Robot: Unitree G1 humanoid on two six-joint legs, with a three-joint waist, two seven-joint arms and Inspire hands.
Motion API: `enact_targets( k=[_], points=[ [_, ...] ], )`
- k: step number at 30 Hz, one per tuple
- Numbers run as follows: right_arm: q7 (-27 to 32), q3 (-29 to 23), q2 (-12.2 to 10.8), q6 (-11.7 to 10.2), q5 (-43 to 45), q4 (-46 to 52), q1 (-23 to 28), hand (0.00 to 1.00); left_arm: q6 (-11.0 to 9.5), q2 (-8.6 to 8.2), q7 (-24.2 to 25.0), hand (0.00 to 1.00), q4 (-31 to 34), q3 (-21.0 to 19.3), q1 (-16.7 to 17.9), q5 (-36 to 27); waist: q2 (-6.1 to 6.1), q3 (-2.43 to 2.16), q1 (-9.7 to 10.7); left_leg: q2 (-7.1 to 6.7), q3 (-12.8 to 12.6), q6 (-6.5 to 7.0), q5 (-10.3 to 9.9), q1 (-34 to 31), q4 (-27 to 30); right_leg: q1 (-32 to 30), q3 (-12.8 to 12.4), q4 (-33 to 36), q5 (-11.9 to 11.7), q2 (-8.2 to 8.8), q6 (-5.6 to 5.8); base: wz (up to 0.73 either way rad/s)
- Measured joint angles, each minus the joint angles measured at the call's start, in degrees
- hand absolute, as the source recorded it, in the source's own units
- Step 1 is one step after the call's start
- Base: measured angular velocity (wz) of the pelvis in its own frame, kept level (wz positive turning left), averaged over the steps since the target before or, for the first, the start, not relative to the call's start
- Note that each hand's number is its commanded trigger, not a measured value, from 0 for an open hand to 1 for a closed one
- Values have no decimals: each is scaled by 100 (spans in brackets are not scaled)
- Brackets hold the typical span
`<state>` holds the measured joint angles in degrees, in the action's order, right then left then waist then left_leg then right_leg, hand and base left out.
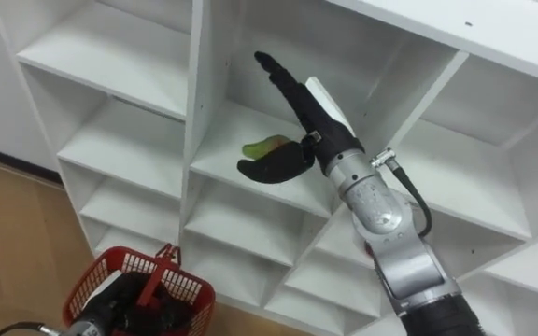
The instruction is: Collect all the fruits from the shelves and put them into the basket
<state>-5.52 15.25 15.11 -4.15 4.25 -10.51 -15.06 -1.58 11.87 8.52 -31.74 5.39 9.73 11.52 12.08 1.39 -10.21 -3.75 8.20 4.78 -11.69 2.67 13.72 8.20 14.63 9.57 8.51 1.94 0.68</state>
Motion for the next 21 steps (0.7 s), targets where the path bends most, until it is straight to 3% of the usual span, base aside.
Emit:
enact_targets(
  k=[5, 9, 15, 21],
  points=[
    [171, -24, 123, 0, -433, -206, 0, 0, 37, 5, 79, 100, 27, -141, 6, 322, 22, 0, -125, 0, 25, -11, -7, -34, 3, -7, 27, -3, 0, -5, 0, 3],
    [241, -34, 138, 0, -431, -608, -82, 0, 74, 34, 105, 100, 10, -300, 1, 376, 43, -7, -116, -2, 94, -26, -37, -122, 121, -12, 226, -1, 0, -4, 1, 10],
    [394, -127, 358, 35, -373, -969, -246, 0, 199, 39, 193, 100, -45, -412, -1, 377, 60, -20, -113, -23, 149, -35, -42, -409, 274, -204, 263, 7, -1, -5, 1, 5],
    [559, -158, 360, 51, -388, -981, -286, 0, 303, 27, 248, 100, -45, -399, 1, 375, 50, -12, -113, -28, 177, -41, -39, -554, 303, -330, 276, 15, -1, -4, 1, 1]
  ],
)
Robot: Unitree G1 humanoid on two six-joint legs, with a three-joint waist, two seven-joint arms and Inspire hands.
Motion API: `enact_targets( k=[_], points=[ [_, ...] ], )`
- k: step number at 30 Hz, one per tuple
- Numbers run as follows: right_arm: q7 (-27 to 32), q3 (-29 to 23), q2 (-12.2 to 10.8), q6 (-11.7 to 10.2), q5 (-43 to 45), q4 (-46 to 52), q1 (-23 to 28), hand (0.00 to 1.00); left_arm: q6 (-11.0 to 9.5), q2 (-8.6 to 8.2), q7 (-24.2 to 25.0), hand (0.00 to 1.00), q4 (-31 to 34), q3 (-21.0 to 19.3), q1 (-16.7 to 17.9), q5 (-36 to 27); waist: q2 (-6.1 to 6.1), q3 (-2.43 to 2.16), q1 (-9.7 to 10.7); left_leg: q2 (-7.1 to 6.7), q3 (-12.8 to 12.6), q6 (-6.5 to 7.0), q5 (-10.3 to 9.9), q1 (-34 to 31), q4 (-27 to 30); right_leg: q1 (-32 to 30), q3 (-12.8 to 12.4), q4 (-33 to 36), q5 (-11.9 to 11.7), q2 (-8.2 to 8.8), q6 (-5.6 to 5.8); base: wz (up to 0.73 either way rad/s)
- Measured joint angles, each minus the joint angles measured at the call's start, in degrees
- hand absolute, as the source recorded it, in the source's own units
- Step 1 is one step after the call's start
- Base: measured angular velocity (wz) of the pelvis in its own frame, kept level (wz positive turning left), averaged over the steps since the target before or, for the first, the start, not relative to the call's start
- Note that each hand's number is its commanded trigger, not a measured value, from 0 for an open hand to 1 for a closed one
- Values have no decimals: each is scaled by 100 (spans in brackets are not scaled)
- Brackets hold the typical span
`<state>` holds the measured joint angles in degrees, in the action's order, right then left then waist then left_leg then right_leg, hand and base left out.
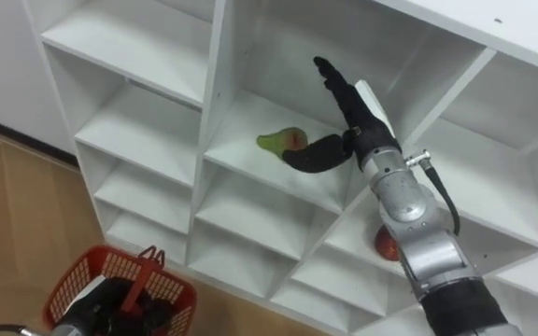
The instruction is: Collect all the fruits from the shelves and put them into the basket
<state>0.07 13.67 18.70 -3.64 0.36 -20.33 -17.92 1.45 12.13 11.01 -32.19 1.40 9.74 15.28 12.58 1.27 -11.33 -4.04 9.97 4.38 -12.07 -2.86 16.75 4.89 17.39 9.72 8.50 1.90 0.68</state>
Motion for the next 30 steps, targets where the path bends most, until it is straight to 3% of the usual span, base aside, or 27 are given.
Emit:
enact_targets(
  k=[4, 15, 25, 30],
  points=[
    [16, 10, 0, 9, -2, -163, -77, 0, 24, 2, 63, 100, 0, 34, -2, 0, 13, -10, -16, -1, 8, 0, 0, -65, 1, -74, -2, 5, 0, 2, 0, 0],
    [319, 134, -11, 0, -7, -1169, -581, 0, 60, 26, 59, 100, 0, 241, -110, -7, -94, 69, -36, -29, 57, 1, -1, -259, 38, -213, -7, -19, 0, 8, 0, 3],
    [800, 142, -29, -94, 349, -1528, -892, 0, 53, 10, 41, 100, 0, 453, -262, -6, -85, 58, -111, -33, 24, -1, 10, -555, 151, -524, -13, 1, 0, 18, 0, -3],
    [927, 145, -48, -128, 591, -1768, -928, 0, 56, 11, 39, 100, -62, 575, -387, -9, -142, 74, -195, -55, 25, 5, 27, -662, 140, -614, -10, 13, 0, 41, 0, 0]
  ],
)
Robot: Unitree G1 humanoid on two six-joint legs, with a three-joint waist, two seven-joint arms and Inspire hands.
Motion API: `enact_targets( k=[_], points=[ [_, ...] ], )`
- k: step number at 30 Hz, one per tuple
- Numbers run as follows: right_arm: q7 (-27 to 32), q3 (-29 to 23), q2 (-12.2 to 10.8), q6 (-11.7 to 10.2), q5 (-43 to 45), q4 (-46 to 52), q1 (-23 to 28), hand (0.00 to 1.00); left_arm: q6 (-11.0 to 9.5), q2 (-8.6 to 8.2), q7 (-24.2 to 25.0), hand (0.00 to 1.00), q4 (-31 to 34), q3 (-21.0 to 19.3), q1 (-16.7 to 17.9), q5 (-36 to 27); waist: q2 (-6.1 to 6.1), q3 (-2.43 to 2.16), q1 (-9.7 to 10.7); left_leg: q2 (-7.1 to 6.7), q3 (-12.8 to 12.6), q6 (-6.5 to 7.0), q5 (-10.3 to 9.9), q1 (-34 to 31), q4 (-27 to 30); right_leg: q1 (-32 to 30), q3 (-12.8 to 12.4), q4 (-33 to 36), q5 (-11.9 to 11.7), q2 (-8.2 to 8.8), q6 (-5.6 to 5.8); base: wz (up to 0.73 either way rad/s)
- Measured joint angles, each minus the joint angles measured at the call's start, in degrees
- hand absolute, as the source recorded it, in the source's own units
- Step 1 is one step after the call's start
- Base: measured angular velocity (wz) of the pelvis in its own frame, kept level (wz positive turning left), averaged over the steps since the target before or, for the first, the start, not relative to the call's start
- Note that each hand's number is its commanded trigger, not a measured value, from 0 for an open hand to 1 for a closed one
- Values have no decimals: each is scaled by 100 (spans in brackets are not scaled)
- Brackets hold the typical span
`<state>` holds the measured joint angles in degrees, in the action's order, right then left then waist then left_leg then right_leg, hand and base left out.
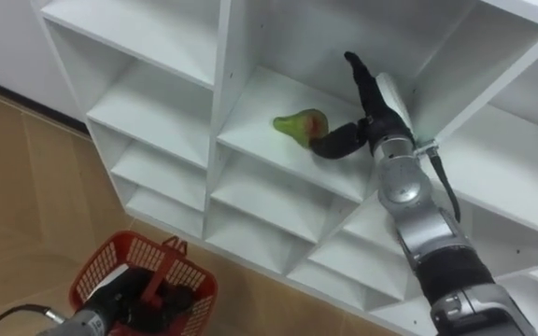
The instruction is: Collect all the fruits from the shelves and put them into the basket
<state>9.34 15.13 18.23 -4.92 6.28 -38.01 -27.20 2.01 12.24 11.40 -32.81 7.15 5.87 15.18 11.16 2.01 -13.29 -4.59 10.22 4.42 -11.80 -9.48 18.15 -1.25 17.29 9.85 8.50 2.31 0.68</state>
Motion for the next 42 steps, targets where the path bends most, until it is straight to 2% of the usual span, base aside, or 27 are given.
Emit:
enact_targets(
  k=[9, 14, 21, 25, 34, 42],
  points=[
    [46, 2, -9, -24, 204, -154, -123, 0, -5, -55, -124, 100, -168, 104, -79, -14, -157, 33, 5, -19, 1, 0, 54, -195, 60, -219, 6, 83, 0, 26, 0, 0],
    [48, 2, -11, -47, 205, -177, -174, 0, -5, -115, -231, 100, -554, 125, -267, -236, -234, 12, 8, -21, 1, -3, 66, -289, 56, -302, 0, 94, -1, 28, -2, 0],
    [48, 127, -10, -81, 58, -253, -192, 0, -31, -180, -329, 100, -675, 202, -353, -351, -359, 17, -9, -16, -9, -12, 89, -378, 54, -396, -8, 92, -9, 53, -15, 0],
    [54, 156, -10, -150, 11, -310, -209, 0, -70, -195, -349, 100, -675, 228, -356, -457, -367, 19, -6, -13, -11, -12, 89, -373, 49, -396, -8, 94, -9, 54, -15, 0],
    [52, 158, -10, -154, 18, -402, -263, 0, -74, -197, -350, 100, -701, 320, -359, -604, -368, 19, -30, -11, -21, -15, 91, -400, 54, -423, 3, 106, -9, 57, -16, 0],
    [-24, 161, -7, -303, 102, -633, -429, 0, -149, -209, -339, 100, -787, 332, -403, -782, -403, 39, -62, -8, -61, -21, 139, -481, 52, -588, 7, 227, -11, 57, -18, -2]
  ],
)
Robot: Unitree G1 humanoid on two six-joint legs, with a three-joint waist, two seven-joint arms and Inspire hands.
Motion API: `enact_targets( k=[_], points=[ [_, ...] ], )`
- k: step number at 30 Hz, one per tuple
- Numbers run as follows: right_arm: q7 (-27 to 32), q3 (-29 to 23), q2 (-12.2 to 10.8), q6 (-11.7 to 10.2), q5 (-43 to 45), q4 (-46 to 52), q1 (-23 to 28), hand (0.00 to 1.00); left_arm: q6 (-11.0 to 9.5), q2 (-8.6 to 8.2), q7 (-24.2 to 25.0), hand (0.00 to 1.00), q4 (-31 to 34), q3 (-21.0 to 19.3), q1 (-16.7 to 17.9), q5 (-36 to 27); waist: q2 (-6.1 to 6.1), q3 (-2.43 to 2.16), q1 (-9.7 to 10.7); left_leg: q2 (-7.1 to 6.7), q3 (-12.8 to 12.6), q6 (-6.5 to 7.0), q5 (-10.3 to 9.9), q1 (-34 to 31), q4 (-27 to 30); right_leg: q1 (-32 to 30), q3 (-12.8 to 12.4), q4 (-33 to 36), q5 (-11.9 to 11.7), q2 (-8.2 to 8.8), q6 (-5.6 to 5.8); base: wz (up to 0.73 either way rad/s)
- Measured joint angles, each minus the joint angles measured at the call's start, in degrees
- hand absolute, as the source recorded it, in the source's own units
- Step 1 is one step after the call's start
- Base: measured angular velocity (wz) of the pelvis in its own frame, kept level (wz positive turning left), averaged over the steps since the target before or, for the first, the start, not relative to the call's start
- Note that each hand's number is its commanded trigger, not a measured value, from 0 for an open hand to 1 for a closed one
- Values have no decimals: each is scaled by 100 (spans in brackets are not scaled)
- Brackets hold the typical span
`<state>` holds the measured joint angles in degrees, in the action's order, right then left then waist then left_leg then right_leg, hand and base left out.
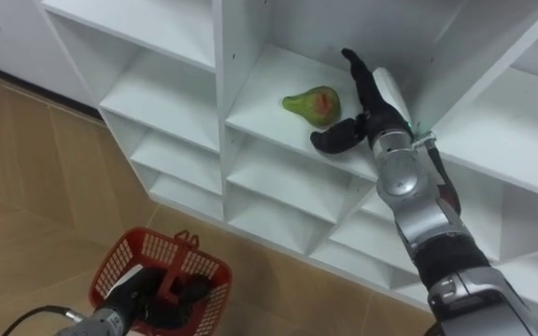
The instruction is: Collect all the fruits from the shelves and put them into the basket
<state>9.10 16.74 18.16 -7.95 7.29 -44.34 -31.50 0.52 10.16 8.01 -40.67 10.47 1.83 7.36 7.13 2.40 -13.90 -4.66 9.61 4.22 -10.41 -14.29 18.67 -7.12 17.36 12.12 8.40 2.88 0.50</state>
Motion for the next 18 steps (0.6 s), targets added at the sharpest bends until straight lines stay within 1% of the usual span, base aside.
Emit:
enact_targets(
  k=[7, 12, 16, 18],
  points=[
    [-66, 1, 9, 11, 4, -28, -41, 0, -33, -6, 19, 100, -106, -3, -43, -47, 0, 1, -43, 13, -13, -23, 54, -20, -70, -86, 1, 67, -3, 14, -6, 0],
    [-265, 6, 10, 17, 5, -43, -49, 0, -46, -6, 55, 100, -226, -2, -164, -46, 4, 1, -46, 21, -17, -40, 95, -14, -130, -106, 1, 67, -8, 25, -13, 0],
    [-425, 5, 11, 52, 6, -76, -52, 0, -54, -19, 55, 100, -245, -1, -172, -44, 9, 3, -47, 22, -19, -40, 102, -14, -133, -105, -5, 67, -9, 33, -15, 0],
    [-516, 6, 13, 57, 7, -100, -52, 0, -54, -14, 54, 100, -284, -2, -171, -44, 27, 12, -46, 21, -19, -40, 104, -15, -136, -105, 0, 68, -9, 34, -16, 0]
  ],
)
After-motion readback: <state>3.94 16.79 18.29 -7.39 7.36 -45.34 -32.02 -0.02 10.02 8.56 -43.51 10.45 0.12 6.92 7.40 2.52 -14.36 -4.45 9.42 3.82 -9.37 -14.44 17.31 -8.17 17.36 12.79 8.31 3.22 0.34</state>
